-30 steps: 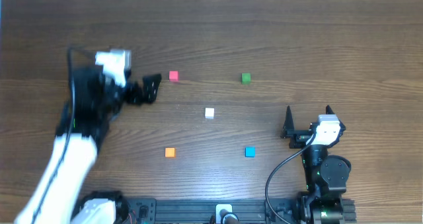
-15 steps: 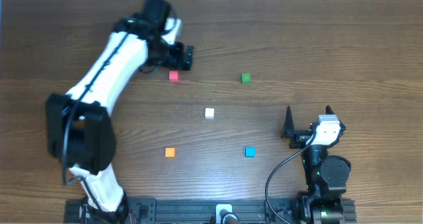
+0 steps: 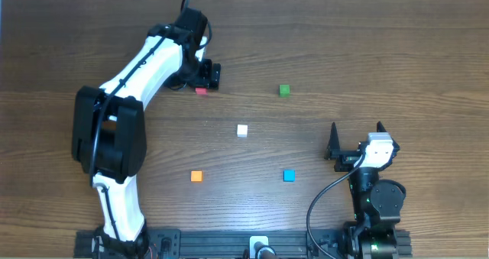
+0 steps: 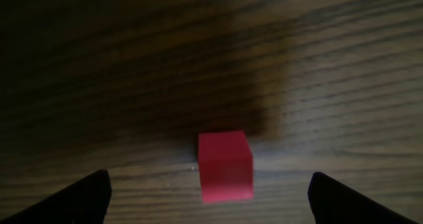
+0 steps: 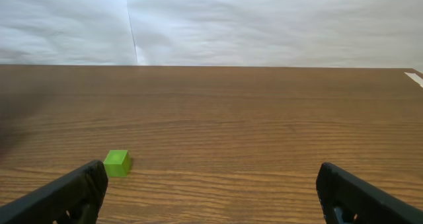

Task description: Stack Cubes

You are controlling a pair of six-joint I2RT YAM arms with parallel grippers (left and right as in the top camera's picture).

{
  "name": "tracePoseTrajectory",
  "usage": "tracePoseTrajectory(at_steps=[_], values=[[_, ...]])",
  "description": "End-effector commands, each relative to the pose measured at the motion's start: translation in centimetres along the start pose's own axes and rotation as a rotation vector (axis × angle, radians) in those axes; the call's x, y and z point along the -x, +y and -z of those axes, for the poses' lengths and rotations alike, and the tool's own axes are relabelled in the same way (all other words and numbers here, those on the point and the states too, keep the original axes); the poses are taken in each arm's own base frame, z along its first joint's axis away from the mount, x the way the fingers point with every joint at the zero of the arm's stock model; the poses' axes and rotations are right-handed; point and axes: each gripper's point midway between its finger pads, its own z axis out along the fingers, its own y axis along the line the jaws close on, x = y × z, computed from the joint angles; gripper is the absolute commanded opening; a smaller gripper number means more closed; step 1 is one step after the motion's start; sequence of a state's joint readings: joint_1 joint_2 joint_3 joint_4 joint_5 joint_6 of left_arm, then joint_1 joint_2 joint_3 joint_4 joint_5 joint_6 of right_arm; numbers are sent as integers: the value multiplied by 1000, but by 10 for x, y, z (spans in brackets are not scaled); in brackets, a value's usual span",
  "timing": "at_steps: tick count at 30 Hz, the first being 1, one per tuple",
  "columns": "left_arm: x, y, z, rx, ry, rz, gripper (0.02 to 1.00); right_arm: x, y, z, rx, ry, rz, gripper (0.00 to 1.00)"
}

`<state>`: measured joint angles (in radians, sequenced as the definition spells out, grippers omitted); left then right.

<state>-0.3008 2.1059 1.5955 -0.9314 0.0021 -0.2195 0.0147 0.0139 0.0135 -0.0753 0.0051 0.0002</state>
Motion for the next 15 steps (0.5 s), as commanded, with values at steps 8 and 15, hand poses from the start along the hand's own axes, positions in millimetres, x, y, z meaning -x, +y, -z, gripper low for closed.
tracePoseTrajectory(at_steps=[8,15], values=[[2,5,-20,26,21,63,882,-2,1,0,6,0,1,991],[0,5,-28,29,37,84,755,-2,1,0,7,0,1,991]])
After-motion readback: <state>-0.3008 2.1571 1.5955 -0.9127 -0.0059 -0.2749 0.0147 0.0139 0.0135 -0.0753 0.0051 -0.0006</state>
